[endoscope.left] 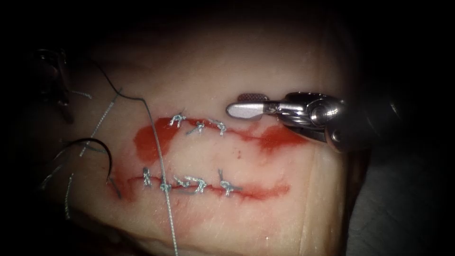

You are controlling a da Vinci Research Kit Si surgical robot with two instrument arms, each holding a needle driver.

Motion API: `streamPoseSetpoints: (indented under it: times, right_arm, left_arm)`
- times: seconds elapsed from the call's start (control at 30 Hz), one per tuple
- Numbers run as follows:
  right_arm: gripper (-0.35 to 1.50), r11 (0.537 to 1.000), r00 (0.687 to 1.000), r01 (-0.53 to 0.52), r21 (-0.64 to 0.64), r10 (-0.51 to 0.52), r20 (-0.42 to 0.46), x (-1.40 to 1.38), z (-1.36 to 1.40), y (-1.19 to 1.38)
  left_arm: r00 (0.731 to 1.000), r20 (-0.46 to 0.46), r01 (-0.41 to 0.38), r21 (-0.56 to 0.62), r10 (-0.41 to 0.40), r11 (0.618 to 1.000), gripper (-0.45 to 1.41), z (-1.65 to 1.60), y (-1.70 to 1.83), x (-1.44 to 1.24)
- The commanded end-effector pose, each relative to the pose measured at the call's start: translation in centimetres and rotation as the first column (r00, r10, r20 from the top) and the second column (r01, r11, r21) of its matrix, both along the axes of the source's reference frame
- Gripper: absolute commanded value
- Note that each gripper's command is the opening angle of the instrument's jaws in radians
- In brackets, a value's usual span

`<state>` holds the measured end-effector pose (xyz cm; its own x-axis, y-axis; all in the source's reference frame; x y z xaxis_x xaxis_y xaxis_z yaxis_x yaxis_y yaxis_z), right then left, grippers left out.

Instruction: Wound Closure

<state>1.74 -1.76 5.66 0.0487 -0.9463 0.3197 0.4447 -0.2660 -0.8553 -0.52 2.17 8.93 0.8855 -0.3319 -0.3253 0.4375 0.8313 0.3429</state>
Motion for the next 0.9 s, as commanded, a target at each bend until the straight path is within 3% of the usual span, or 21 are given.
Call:
streamPoseSetpoints:
  times: [0.03, 0.13, 0.2, 0.33, 0.43, 0.53, 0.73, 0.9]
  right_arm:
    - [1.42, 1.0, 1.0, -0.003, -0.002, 0.003, -0.002, 0.11, 0.04, -0.01]
    - [1.42, 1.0, 1.0, -0.001, -0.001, 0.001, -0.004, 0.11, 0.04, -0.02]
    - [1.42, 1.0, 1.0, -0.001, -0.001, 0.001, -0.004, 0.11, 0.04, -0.02]
    - [1.42, 1.0, 1.0, -0.001, -0.001, 0.001, -0.004, 0.12, 0.04, -0.02]
    - [1.42, 1.0, 1.0, -0.002, -0.001, 0.002, -0.003, 0.12, 0.03, -0.03]
    - [1.42, 1.0, 1.0, 0.0, -0.001, 0.0, -0.005, 0.13, 0.03, -0.03]
    - [1.42, 1.0, 1.0, 0.001, 0.0, -0.001, -0.007, 0.14, 0.03, -0.04]
    - [1.42, 1.0, 1.0, 0.001, 0.0, -0.001, -0.006, 0.14, 0.03, -0.04]
  left_arm:
    - [1.0, 0.002, 0.002, 0.006, -0.002, 1.0, 1.21, 0.05, 0.04, -0.06]
    - [1.0, 0.004, 0.007, 0.014, -0.007, 1.0, 1.21, 0.0, 0.05, -0.09]
    - [1.0, 0.003, 0.01, 0.018, -0.01, 1.0, 1.11, -0.03, 0.06, -0.11]
    - [1.0, 0.023, -0.009, 0.024, 0.008, 1.0, 1.23, -0.06, 0.05, -0.14]
    - [0.998, 0.065, 0.002, 0.103, -0.009, 0.995, 0.98, -0.08, 0.01, -0.16]
    - [0.994, 0.095, 0.037, 0.189, -0.056, 0.981, 0.96, -0.04, -0.04, -0.17]
    - [0.989, 0.115, 0.063, 0.224, -0.091, 0.973, 0.99, 0.17, -0.15, -0.16]
    - [0.988, 0.122, 0.064, 0.235, -0.094, 0.97, 0.88, 0.21, -0.14, -0.14]
